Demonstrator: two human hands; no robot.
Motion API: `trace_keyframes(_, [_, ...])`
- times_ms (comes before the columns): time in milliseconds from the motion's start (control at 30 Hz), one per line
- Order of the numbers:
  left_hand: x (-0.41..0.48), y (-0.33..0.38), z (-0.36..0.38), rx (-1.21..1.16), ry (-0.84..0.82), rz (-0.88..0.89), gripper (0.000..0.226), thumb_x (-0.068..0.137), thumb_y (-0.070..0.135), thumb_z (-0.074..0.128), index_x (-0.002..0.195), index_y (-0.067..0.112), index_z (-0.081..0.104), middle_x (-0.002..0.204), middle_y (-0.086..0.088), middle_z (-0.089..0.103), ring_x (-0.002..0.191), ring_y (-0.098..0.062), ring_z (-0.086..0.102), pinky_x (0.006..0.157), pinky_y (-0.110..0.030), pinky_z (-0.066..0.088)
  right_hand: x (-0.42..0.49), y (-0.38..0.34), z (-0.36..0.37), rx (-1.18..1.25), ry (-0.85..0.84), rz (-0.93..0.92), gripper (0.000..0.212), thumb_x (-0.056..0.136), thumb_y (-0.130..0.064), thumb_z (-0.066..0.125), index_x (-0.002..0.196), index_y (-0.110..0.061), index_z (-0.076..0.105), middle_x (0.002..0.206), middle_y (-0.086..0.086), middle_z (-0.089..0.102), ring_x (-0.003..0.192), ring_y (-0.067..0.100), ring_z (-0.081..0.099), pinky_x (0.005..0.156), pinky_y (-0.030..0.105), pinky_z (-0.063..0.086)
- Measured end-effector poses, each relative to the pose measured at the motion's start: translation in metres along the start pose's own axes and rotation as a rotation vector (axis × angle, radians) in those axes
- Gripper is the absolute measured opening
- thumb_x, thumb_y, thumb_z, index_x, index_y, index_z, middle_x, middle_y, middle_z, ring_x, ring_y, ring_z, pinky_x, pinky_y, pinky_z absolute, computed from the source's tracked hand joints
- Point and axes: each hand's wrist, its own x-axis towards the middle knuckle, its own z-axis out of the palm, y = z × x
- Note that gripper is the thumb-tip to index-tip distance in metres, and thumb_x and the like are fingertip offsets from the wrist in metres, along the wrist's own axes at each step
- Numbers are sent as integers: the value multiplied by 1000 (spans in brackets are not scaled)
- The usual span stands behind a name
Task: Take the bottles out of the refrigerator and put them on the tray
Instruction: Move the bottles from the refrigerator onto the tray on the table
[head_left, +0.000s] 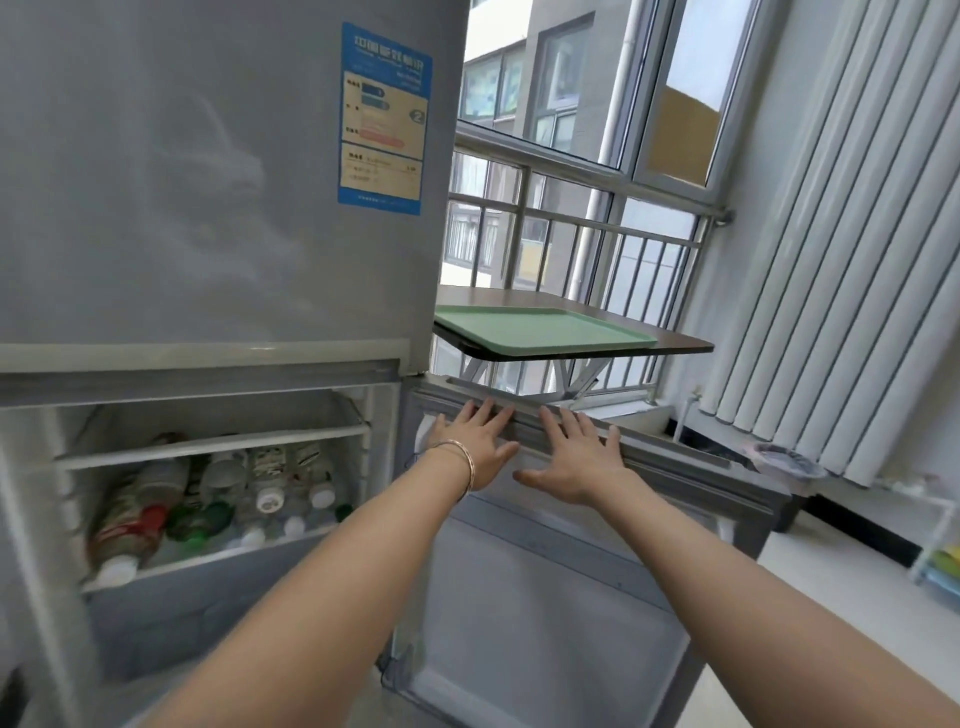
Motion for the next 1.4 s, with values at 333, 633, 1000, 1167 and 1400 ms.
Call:
trace_keyframes(333, [-47,-91,-3,-38,24,-137,65,95,56,25,152,23,20,160,-4,19,149,-24,16,117,-50,22,-6,-102,-4,152,196,-263,76,93,-43,45,155,-19,7,164,13,2,151,29,-3,121,50,-2])
trace_keyframes(633, [-87,-195,17,-45,-8,-306,50,95,49,34,136,23,46,142,-9,49,128,-30,49,103,-44,41,5,-228,35,343,34,-518,69,85,-26,56,148,-16,28,149,15,35,135,37,36,111,46,32])
trace_keyframes(1000, [-75,-257,83,-69,-112,-562,58,96,52,29,146,22,33,158,-6,28,141,-29,32,112,-47,30,82,-281,120,226,-377,-479,76,91,-31,55,153,-33,11,162,6,15,144,31,27,113,38,30])
trace_keyframes(1167, [-44,-274,108,-94,-81,-606,57,95,52,29,143,23,37,151,-6,39,134,-31,41,107,-47,36,126,-300,146,135,-368,-425,72,94,-23,53,154,-24,14,157,12,26,142,33,31,114,39,31])
trace_keyframes(1400, [-41,-283,132,-111,-59,-636,53,96,50,30,142,25,38,155,-3,34,137,-28,39,108,-45,35,169,-326,191,131,-367,-391,60,90,-28,53,146,-25,30,145,13,42,130,32,44,107,43,40])
